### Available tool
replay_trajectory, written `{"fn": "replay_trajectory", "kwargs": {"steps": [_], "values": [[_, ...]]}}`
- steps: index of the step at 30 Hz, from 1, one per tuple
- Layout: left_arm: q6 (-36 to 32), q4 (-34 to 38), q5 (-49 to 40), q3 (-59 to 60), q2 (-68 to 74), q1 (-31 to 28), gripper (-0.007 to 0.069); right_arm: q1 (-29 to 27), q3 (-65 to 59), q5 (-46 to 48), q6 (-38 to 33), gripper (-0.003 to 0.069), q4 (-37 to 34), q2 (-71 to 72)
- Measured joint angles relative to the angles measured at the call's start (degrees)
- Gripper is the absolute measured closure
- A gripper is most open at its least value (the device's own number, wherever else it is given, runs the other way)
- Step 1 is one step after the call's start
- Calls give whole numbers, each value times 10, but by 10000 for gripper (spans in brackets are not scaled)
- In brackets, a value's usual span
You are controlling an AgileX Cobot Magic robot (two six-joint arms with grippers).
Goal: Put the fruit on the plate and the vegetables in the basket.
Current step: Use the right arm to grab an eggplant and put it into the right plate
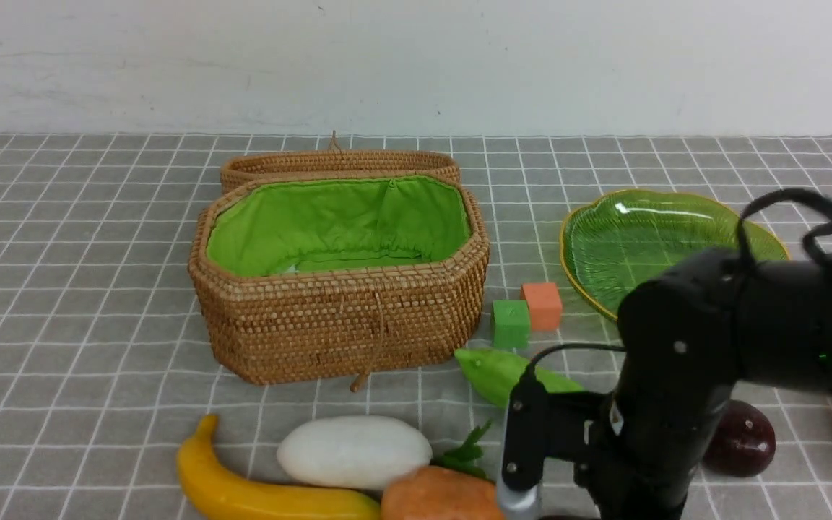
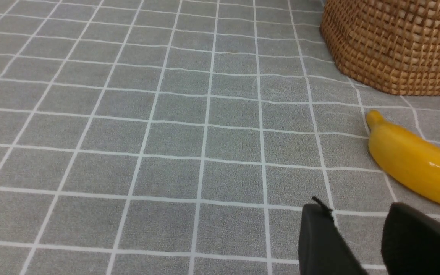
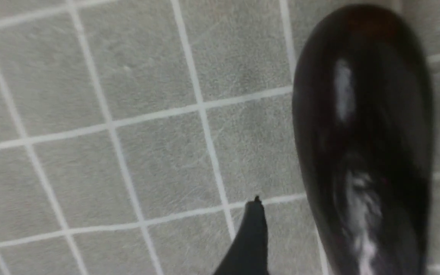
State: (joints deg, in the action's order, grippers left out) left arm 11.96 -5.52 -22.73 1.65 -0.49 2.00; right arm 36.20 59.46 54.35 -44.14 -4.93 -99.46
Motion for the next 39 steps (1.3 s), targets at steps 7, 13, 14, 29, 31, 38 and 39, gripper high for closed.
{"fn": "replay_trajectory", "kwargs": {"steps": [7, 13, 14, 29, 31, 38, 39], "values": [[0, 0, 0, 0, 0, 0, 386, 0, 3, 21, 0, 296, 7, -1], [0, 0, 0, 0, 0, 0, 386, -3, 32, 107, 43, 288, 42, 83], [0, 0, 0, 0, 0, 0, 386, -9, 54, 130, 57, 288, 45, 99], [0, 0, 0, 0, 0, 0, 386, -30, 551, -38, 122, 288, -90, -117], [0, 0, 0, 0, 0, 0, 386, -30, 587, -77, 123, 288, -98, -165], [0, 0, 0, 0, 0, 0, 386, -30, 617, -107, 127, 217, -103, -235], [0, 0, 0, 0, 0, 0, 386, -30, 617, -102, 128, 169, -103, -238]]}}
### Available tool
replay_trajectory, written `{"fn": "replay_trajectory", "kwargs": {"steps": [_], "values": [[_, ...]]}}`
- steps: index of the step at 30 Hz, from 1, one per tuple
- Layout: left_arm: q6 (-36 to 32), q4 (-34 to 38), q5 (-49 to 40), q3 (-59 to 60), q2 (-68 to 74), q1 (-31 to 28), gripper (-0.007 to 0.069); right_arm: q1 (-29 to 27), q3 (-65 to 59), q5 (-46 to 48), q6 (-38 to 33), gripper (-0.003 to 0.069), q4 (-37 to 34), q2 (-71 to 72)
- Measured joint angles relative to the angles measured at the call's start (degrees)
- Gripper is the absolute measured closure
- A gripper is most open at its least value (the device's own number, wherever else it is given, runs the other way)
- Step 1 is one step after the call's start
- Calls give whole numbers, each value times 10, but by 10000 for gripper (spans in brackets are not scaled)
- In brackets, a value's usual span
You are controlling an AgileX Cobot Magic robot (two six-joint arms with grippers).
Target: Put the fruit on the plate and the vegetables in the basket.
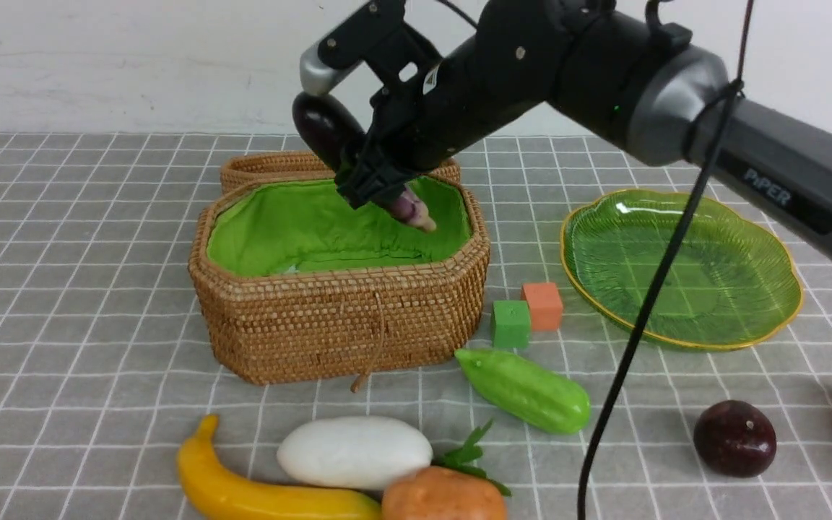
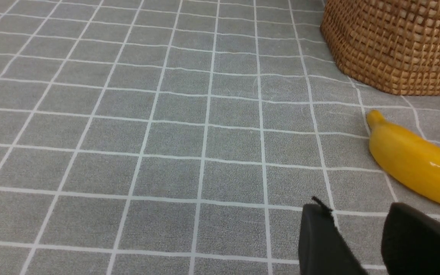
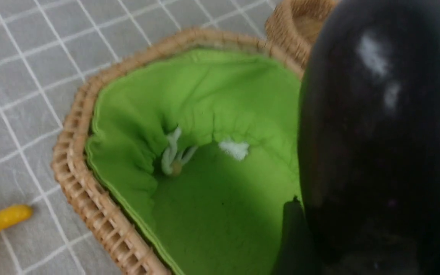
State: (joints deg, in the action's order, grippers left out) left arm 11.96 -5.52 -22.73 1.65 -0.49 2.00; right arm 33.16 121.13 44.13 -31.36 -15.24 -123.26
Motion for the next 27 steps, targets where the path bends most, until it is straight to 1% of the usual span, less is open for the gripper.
{"fn": "replay_trajectory", "kwargs": {"steps": [1, 2, 3, 5, 6, 10, 11, 12, 13, 14, 15, 16, 17, 18, 20, 24, 27], "values": [[0, 0, 0, 0, 0, 0, 386, 0, 0, 4, 0, 137, 0, 0], [0, 0, 0, 0, 0, 0, 386, 0, 0, 12, 0, 62, -1, 1], [0, 0, 0, 0, 0, 0, 386, 0, 0, 21, 0, 19, -1, 5], [0, 0, 0, 0, 0, 0, 386, 0, 0, 39, 0, -12, -1, 18], [0, 0, 0, 0, 0, 0, 386, 0, -1, 43, 0, -15, -1, 20], [0, 0, 0, 0, 0, 0, 386, 0, -68, 65, -7, -6, -6, 105], [0, 0, 0, 0, 0, 0, 386, 0, -107, 66, -17, 2, -6, 140], [0, 0, 0, 0, 0, 0, 386, 0, -193, 66, -43, 15, -6, 199], [0, 0, 0, 0, 0, 0, 386, 0, -203, 66, -50, 18, -6, 214], [0, 0, 0, 0, 0, 0, 386, 2, -301, 63, -85, 28, -11, 266], [0, 0, 0, 0, 0, 0, 386, 3, -301, 62, -85, 29, -11, 272], [0, 0, 0, 0, 0, 0, 386, 11, -397, 58, -113, 33, -13, 309], [0, 0, 0, 0, 0, 0, 386, 14, -407, 56, -115, 34, -13, 316], [0, 0, 0, 0, 0, 0, 386, 22, -453, 52, -126, 34, -12, 326], [0, 0, 0, 0, 0, 0, 386, 58, -537, 40, -144, 36, -1, 335], [0, 0, 0, 0, 0, 0, 386, 108, -587, 4, -135, 36, 38, 320], [0, 0, 0, 0, 0, 0, 386, 121, -588, -43, -110, 36, 60, 297]]}}
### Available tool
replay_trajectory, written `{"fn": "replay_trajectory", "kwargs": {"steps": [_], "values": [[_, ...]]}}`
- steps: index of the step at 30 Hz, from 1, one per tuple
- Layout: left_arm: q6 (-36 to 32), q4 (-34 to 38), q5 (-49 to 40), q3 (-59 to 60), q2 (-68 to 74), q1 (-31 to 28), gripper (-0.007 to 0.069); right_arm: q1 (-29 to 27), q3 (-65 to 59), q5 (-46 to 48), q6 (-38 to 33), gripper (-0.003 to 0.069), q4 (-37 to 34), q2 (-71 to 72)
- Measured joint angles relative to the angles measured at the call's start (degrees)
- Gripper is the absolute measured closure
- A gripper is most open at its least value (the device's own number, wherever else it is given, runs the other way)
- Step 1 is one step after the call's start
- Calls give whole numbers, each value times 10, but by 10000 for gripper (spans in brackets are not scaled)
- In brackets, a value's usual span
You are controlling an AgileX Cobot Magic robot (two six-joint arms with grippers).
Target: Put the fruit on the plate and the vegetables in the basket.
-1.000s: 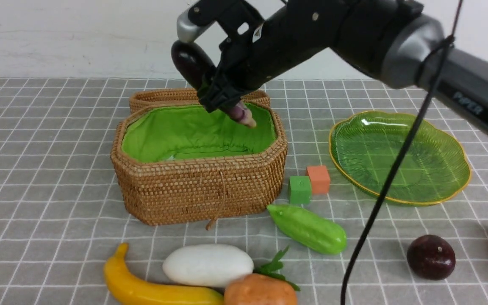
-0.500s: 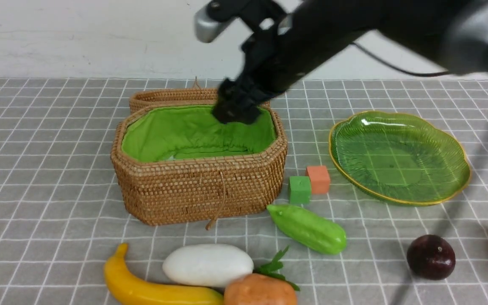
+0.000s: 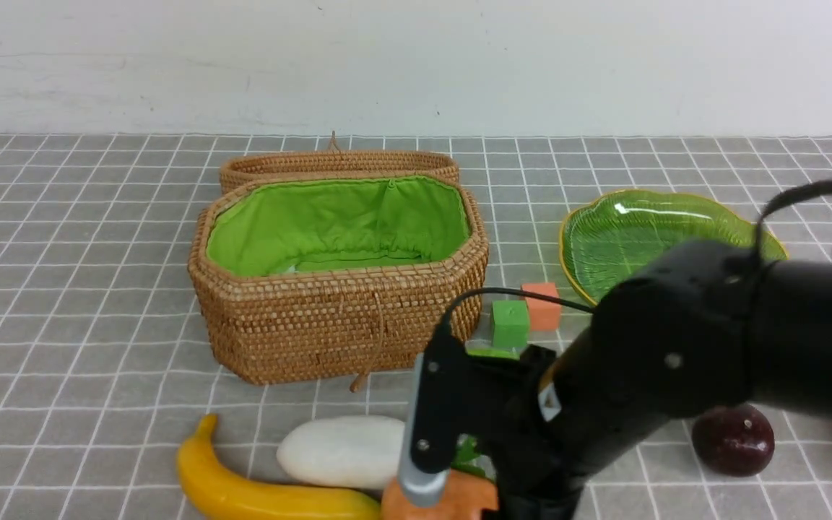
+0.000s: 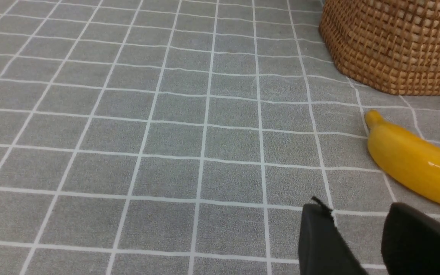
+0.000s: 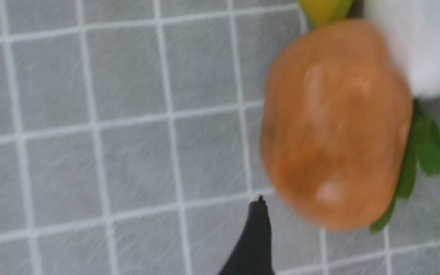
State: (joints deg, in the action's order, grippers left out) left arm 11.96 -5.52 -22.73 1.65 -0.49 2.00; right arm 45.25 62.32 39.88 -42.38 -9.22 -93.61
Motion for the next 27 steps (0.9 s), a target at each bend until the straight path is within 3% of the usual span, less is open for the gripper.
{"fn": "replay_trajectory", "kwargs": {"steps": [3, 13, 23, 27], "values": [[0, 0, 0, 0, 0, 0, 386, 2, 0, -47, 14, 37, 7, -34], [0, 0, 0, 0, 0, 0, 386, 4, 3, -43, 7, 86, 10, -74], [0, 0, 0, 0, 0, 0, 386, -7, 84, 139, 14, 93, 7, 11], [0, 0, 0, 0, 0, 0, 386, -62, 230, 214, 29, 93, -26, 6]]}}
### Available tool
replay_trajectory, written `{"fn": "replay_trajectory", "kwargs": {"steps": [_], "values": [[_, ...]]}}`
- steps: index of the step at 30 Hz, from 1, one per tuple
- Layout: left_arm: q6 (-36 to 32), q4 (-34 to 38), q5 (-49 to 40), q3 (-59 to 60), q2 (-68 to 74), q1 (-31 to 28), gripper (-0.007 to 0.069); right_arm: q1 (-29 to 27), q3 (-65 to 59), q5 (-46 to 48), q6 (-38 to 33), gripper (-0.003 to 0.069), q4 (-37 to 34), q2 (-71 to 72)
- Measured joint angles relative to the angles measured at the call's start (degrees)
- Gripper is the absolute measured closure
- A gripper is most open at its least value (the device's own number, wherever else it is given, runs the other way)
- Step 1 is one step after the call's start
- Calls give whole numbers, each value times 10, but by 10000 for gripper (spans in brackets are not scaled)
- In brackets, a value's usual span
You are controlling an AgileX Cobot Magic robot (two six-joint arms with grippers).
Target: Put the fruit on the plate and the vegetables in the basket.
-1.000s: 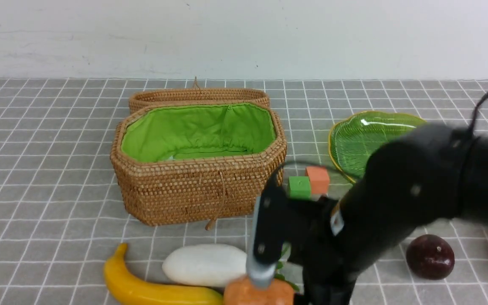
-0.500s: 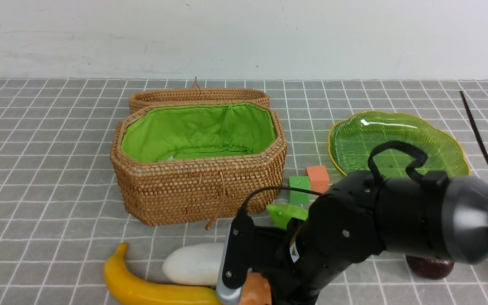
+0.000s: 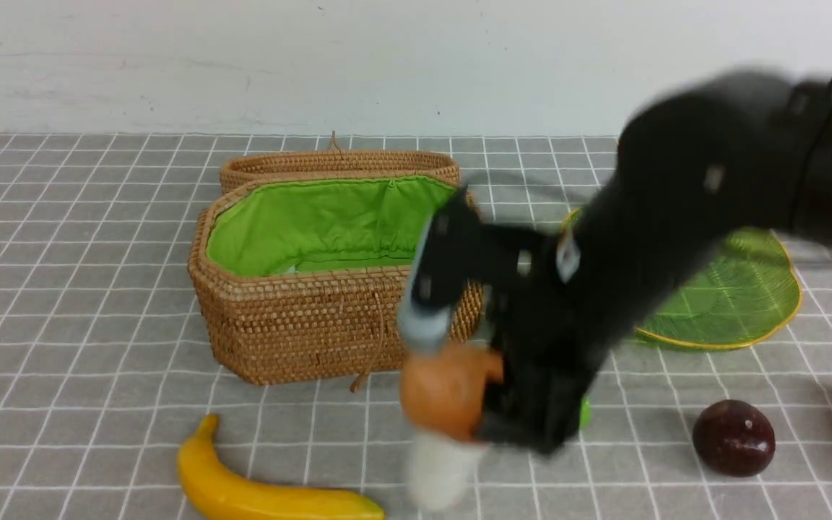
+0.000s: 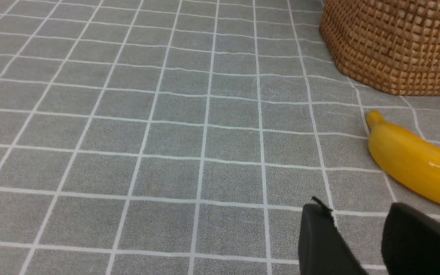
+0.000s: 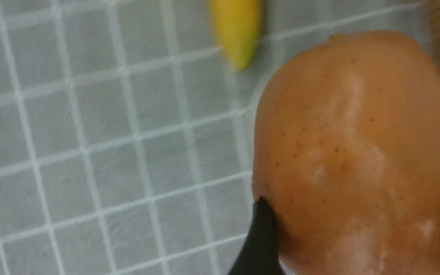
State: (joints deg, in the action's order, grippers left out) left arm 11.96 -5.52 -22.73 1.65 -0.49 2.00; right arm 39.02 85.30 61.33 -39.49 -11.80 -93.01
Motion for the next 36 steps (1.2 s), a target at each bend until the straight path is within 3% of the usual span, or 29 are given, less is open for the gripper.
{"fn": "replay_trajectory", "kwargs": {"steps": [5, 13, 25, 36], "values": [[0, 0, 0, 0, 0, 0, 386, -45, 114, 46, -18, 93, -86, -63], [0, 0, 0, 0, 0, 0, 386, -41, 133, 21, -40, 97, -166, -134], [0, 0, 0, 0, 0, 0, 386, -41, 288, 20, -6, 97, -193, -132], [0, 0, 0, 0, 0, 0, 386, -41, 315, -201, -8, 97, -195, -159]]}}
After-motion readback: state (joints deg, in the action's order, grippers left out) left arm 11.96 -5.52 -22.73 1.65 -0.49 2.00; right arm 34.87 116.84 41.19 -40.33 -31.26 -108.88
